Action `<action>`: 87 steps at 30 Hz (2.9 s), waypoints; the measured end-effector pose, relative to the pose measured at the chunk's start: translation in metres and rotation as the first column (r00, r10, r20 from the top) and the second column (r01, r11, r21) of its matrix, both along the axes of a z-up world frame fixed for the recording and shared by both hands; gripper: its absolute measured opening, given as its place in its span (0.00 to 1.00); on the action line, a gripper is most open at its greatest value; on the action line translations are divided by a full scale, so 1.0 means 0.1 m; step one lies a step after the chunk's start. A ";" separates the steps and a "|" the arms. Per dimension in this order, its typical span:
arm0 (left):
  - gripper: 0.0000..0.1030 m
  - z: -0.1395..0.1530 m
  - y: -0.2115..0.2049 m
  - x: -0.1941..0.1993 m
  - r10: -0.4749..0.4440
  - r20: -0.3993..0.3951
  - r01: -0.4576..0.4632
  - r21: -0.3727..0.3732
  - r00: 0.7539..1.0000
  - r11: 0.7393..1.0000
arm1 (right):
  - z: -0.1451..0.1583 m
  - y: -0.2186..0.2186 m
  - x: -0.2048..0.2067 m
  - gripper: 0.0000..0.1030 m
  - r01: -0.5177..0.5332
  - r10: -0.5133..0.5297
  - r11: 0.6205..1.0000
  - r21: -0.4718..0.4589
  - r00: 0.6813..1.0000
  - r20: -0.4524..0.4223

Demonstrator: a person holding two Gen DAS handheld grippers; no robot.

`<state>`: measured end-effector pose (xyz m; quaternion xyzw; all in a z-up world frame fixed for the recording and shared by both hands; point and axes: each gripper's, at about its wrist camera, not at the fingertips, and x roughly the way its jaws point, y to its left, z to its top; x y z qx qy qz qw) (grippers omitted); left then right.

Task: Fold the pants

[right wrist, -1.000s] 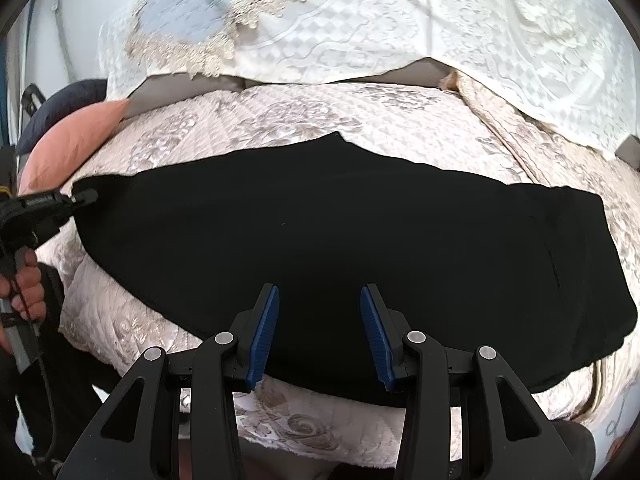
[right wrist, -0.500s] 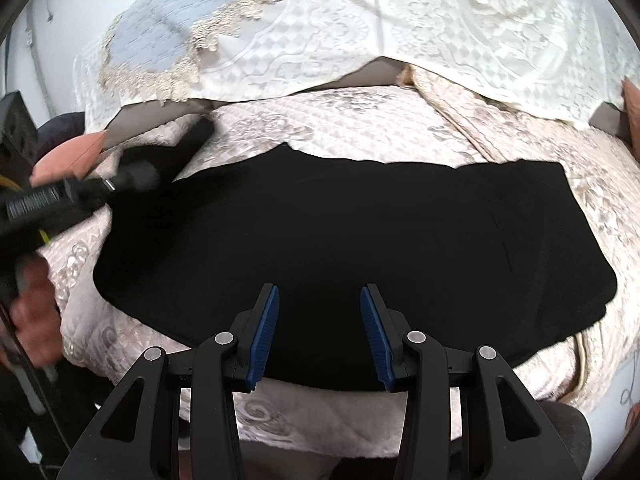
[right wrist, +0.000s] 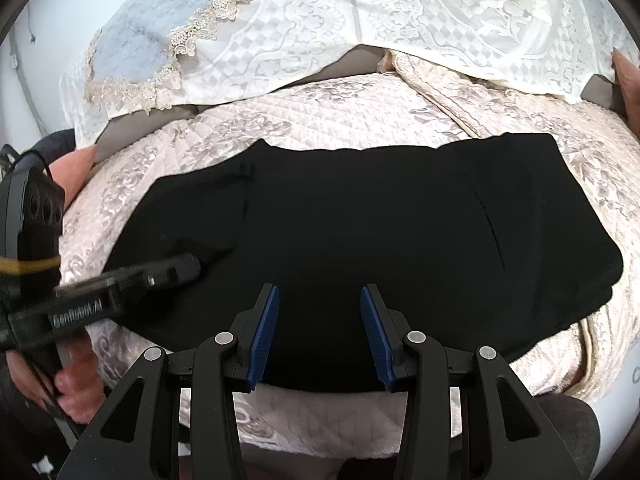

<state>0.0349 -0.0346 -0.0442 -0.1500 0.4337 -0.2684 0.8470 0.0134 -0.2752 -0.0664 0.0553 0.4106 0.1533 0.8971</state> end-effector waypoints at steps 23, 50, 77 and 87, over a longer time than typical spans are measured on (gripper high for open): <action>0.37 0.25 0.82 0.29 0.291 0.107 -0.307 0.197 0.951 0.931 | -0.15 0.56 0.61 0.42 -0.121 0.132 0.980 0.157 0.989 -0.066; 0.37 0.14 0.75 0.35 0.268 0.098 -0.283 0.220 0.959 0.934 | -0.07 0.50 0.72 0.11 -0.090 0.104 0.979 0.182 0.992 -0.069; 0.37 0.18 0.44 -0.21 0.189 0.087 -0.206 0.288 0.978 0.935 | 0.10 0.19 -0.11 0.28 -0.039 0.042 0.983 0.178 0.999 -0.012; 0.37 0.18 0.37 -0.12 0.190 0.069 -0.202 0.315 0.979 0.927 | 0.16 0.02 -0.11 0.31 0.005 -0.006 0.979 0.202 1.000 0.008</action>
